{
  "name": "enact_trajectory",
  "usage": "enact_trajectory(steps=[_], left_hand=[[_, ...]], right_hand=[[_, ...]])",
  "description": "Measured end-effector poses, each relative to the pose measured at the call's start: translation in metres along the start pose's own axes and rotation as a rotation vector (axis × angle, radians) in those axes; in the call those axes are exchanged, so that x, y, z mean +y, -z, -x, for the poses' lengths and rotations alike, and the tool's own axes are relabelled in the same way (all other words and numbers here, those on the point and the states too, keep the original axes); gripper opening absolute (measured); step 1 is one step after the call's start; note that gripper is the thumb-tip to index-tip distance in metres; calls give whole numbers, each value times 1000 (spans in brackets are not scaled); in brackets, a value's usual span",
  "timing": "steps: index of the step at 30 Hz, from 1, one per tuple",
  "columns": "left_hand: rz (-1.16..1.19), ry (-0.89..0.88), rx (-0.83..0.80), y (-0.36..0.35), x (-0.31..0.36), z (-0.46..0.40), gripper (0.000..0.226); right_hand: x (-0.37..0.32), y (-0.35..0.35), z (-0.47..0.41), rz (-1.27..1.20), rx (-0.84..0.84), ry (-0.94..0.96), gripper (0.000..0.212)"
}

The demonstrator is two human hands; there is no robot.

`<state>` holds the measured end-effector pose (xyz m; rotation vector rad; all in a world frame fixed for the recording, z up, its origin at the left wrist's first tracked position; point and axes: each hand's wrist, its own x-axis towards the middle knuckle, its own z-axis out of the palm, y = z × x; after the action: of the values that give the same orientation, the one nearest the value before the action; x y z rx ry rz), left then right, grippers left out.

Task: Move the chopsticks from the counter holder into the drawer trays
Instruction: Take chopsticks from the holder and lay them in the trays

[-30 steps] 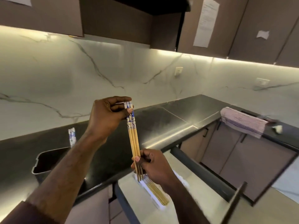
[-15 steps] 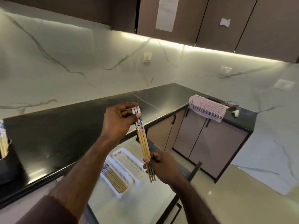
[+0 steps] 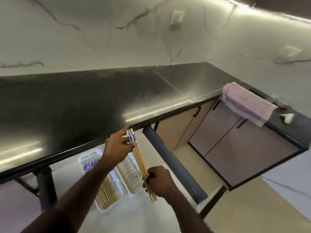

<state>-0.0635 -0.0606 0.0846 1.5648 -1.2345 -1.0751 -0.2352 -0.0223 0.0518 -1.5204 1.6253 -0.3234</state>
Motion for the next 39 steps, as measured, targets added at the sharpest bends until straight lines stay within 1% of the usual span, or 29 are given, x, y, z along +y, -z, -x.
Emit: enact_trajectory(steps=[2,3,5,7,9,11,14,17,19,22,24,26,29,30,32,33,34,35,36,37,38,39], left_hand=[[-79,57,3,-7,-19,-13,76],[-129,64,3,-10,-27,-19,77],[-248,47,-5,-18,-43,-28,65],[-302,47,-17,-26,-58,-33,54],[-304,85,-22,-32,-76,-38,57],[-327,130,-36,-35,-93,-43,65],[-467,189,-89,-37,-115,-52,67],[-640,211,-151,-39,-134,-63,58],[-734,219,-184,-41,-143,-68,55],[-862,214,-227,-46,-155,-73,51],[-966,175,-265,-48,-163,-75,55],[-1065,156,-287,-49,-170,-78,60],[-1217,134,-301,-50,-176,-81,65],[-1251,129,-305,-51,-178,-82,66],[-1291,145,-328,-54,-181,-84,68],[-1307,159,-349,-55,-182,-85,70],[-1322,171,-370,-57,-183,-86,72],[-1336,179,-383,-58,-185,-86,72],[-1350,181,-390,-59,-185,-87,72],[-1361,180,-395,-60,-186,-87,71],[-1371,176,-401,-60,-185,-87,69],[-1382,174,-407,-61,-185,-88,68]], right_hand=[[6,-4,-21,14,-54,-51,20],[8,-7,-30,22,-82,-74,21],[13,-12,-50,27,-139,-124,21],[17,-17,-67,34,-185,-176,20],[23,-23,-85,57,-238,-191,19],[27,-29,-101,72,-256,-206,18],[32,-44,-130,85,-271,-244,15],[46,-67,-160,155,-279,-269,30],[58,-83,-178,200,-284,-268,31],[41,-84,-170,262,-272,-244,23],[34,-85,-167,348,-272,-199,18],[37,-90,-167,424,-257,-151,20],[40,-97,-162,486,-205,-94,29],[42,-100,-162,489,-204,-75,27],[43,-101,-159,451,-191,-65,10],[46,-105,-156,417,-161,-72,18],[44,-106,-155,423,-92,-58,28],[43,-109,-154,431,19,-1,30],[45,-113,-153,447,24,49,24],[47,-118,-154,492,10,46,16],[48,-122,-156,508,14,20,15],[49,-125,-155,525,12,19,23]])
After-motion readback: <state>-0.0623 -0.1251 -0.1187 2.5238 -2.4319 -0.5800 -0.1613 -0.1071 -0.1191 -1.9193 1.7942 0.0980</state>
